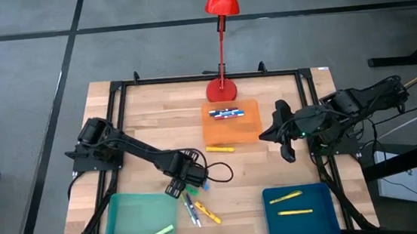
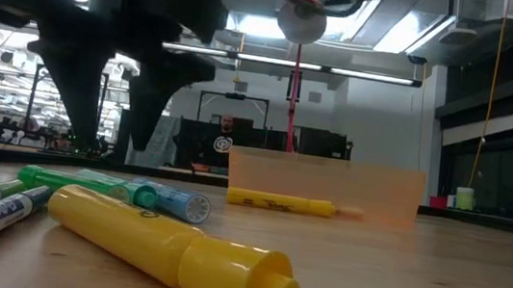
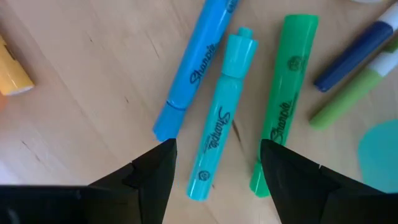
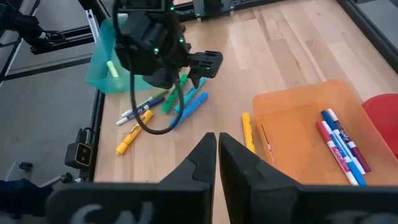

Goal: Pick & Place Markers
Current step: Put the light blue highlighter pen into the green bin

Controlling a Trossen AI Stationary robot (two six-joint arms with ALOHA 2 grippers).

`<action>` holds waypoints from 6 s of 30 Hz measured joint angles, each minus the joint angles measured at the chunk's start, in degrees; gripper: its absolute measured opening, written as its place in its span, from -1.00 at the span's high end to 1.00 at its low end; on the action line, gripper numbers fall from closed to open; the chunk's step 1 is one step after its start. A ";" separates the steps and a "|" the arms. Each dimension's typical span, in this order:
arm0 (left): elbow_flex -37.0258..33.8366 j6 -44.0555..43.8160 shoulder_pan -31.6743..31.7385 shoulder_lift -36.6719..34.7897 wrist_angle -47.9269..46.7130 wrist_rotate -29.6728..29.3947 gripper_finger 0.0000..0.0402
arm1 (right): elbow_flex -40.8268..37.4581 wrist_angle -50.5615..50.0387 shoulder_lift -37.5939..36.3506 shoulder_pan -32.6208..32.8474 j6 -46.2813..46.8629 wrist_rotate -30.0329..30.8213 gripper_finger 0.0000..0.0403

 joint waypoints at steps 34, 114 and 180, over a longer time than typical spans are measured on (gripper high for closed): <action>-6.08 1.58 1.87 0.20 7.94 0.72 -0.14 | 0.00 0.15 -0.02 0.00 1.46 0.09 0.90; -8.99 3.63 3.15 0.98 10.18 3.48 0.70 | 0.00 0.66 -0.04 -0.02 1.01 0.13 0.90; 9.55 -35.96 -11.18 -23.30 -7.79 3.73 0.71 | 0.00 0.61 -0.04 -0.02 -0.12 0.11 0.90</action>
